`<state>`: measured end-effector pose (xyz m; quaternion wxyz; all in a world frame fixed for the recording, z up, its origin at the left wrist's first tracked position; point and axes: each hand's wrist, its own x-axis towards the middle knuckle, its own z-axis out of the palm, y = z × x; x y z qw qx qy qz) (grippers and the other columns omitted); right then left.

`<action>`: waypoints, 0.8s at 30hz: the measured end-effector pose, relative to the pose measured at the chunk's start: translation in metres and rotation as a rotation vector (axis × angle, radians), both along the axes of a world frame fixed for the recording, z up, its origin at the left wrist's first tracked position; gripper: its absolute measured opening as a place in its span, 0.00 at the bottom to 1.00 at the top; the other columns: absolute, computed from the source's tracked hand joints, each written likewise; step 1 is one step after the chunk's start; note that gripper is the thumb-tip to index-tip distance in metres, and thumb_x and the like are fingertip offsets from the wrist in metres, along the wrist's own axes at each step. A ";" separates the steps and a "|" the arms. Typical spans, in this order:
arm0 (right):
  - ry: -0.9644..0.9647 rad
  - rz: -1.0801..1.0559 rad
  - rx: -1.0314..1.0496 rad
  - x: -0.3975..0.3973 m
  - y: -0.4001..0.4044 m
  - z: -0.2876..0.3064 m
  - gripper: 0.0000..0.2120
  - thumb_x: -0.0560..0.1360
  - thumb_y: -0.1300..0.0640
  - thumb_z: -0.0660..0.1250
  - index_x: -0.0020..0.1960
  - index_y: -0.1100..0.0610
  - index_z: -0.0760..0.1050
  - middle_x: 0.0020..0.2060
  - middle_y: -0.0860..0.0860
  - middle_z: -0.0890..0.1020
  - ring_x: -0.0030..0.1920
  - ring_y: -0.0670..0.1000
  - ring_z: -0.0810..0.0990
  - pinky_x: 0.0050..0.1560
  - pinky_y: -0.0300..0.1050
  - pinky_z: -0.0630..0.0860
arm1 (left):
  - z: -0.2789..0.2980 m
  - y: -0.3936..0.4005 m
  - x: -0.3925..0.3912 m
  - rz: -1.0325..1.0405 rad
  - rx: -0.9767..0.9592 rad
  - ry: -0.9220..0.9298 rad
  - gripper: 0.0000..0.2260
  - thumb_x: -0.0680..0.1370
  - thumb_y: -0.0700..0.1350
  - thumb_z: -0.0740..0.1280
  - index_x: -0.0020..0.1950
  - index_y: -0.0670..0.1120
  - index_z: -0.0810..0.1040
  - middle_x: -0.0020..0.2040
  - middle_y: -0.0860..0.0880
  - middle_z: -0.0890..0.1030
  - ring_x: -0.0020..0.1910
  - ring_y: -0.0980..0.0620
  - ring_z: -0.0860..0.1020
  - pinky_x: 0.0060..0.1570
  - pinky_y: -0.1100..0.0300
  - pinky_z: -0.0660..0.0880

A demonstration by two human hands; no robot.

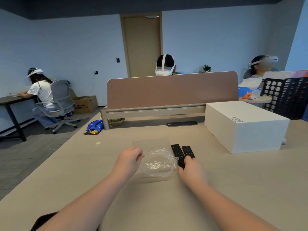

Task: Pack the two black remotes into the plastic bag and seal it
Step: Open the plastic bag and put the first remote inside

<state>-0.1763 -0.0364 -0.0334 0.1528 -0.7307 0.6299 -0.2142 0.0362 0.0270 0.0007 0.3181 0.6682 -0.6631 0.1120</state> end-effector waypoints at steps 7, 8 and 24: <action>0.138 0.025 -0.051 0.007 -0.001 -0.005 0.12 0.77 0.50 0.61 0.57 0.55 0.69 0.55 0.54 0.76 0.56 0.56 0.75 0.49 0.49 0.75 | -0.006 -0.001 0.001 -0.074 0.011 -0.028 0.02 0.74 0.35 0.68 0.42 0.40 0.80 0.39 0.43 0.83 0.41 0.43 0.80 0.40 0.55 0.75; 0.144 0.016 -0.056 0.009 -0.001 -0.005 0.11 0.77 0.52 0.61 0.57 0.55 0.69 0.55 0.55 0.76 0.56 0.56 0.76 0.49 0.49 0.75 | -0.007 -0.001 0.001 -0.079 0.015 -0.028 0.02 0.74 0.36 0.68 0.42 0.40 0.80 0.40 0.43 0.83 0.41 0.43 0.80 0.40 0.55 0.76; -0.381 -0.270 0.143 0.001 -0.009 0.023 0.11 0.77 0.57 0.65 0.55 0.63 0.75 0.51 0.60 0.82 0.51 0.61 0.80 0.45 0.46 0.74 | 0.000 -0.006 -0.005 0.075 0.222 -0.027 0.07 0.78 0.44 0.64 0.51 0.47 0.81 0.50 0.49 0.84 0.53 0.46 0.77 0.48 0.56 0.73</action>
